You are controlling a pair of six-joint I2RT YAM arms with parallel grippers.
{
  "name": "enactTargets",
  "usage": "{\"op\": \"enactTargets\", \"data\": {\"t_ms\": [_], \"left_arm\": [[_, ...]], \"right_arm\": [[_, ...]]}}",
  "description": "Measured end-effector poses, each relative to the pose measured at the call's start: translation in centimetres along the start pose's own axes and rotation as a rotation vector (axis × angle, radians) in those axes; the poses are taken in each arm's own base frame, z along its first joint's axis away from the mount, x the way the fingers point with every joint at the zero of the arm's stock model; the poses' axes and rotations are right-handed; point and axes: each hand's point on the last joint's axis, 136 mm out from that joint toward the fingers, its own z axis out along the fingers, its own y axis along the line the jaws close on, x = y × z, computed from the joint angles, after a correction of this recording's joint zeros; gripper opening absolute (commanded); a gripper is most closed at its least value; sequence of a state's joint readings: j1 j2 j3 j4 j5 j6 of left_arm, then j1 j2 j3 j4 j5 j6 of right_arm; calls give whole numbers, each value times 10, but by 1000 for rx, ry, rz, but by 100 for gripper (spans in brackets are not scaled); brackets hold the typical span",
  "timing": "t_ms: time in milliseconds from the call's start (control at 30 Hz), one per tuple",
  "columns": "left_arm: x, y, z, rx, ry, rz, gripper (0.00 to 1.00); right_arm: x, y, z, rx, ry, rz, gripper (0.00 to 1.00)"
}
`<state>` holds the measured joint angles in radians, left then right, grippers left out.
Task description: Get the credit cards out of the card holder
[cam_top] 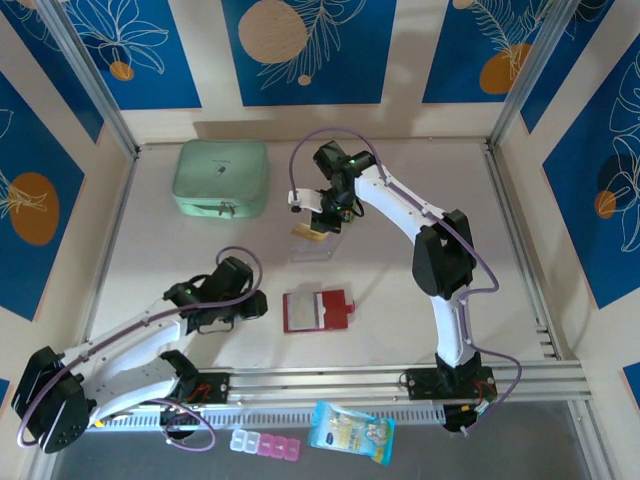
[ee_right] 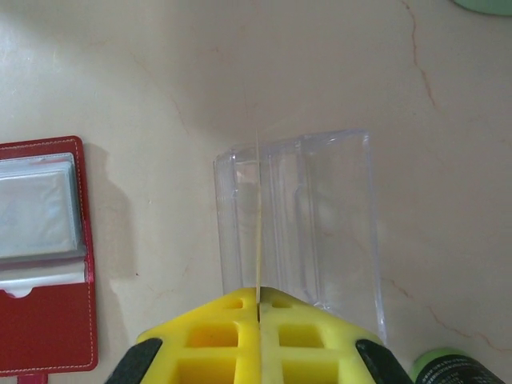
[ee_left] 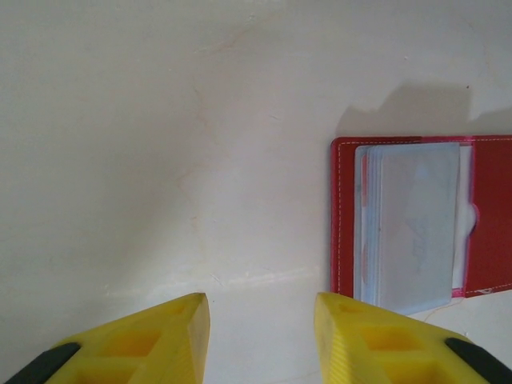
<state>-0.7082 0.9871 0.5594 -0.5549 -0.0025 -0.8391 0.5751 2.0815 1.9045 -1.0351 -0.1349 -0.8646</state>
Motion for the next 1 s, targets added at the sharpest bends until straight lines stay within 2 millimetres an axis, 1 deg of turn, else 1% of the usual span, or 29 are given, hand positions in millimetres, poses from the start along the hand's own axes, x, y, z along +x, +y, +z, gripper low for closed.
{"op": "enactTargets", "data": {"t_ms": [133, 300, 433, 567, 767, 1000], "left_arm": [[-1, 1, 7, -10, 15, -3, 39], [-3, 3, 14, -21, 37, -1, 38], [-5, 3, 15, -23, 40, -1, 38], [-9, 4, 14, -19, 33, -5, 38], [-10, 7, 17, -23, 46, -18, 38], [-11, 6, 18, -16, 49, -21, 38]], "right_arm": [[3, -4, 4, -4, 8, -14, 0], [13, -6, 22, -34, 42, -17, 0], [20, -5, 30, -56, 69, -24, 0], [21, -5, 34, -69, 86, -36, 0], [27, 2, 48, -120, 118, -41, 0], [28, 11, 51, -151, 136, -46, 0]]}}
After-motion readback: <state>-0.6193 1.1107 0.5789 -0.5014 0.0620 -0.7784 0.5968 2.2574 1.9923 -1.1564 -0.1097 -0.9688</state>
